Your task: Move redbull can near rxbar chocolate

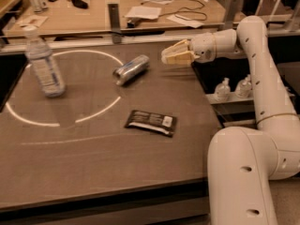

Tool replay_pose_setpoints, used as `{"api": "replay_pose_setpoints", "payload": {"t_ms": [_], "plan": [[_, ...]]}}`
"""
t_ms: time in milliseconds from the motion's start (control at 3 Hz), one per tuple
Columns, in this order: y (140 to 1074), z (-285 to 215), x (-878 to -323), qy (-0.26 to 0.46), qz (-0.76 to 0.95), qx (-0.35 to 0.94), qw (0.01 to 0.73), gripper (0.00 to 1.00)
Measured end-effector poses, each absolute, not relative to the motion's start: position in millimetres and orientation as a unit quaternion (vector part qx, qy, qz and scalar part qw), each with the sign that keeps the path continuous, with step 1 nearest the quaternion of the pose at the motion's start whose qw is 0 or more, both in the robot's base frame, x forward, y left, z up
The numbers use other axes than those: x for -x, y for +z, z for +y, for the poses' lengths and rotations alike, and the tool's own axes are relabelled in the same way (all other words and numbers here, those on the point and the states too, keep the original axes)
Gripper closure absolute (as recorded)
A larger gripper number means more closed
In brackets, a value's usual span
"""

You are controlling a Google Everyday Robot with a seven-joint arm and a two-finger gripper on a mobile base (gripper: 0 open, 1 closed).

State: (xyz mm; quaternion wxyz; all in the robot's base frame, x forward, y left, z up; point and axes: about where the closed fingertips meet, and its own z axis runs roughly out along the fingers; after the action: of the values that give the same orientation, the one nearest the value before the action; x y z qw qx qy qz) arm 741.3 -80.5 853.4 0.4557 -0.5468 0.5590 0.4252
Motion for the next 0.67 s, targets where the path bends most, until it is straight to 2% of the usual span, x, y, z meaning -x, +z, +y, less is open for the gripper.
{"api": "replay_pose_setpoints", "payload": {"t_ms": [333,667], "plan": [[859.6,-84.0,-752.2,0.429,0.577,0.516,0.465,0.86],[859.1,-70.3,-755.6,0.433,0.574,0.518,0.463,0.86]]}}
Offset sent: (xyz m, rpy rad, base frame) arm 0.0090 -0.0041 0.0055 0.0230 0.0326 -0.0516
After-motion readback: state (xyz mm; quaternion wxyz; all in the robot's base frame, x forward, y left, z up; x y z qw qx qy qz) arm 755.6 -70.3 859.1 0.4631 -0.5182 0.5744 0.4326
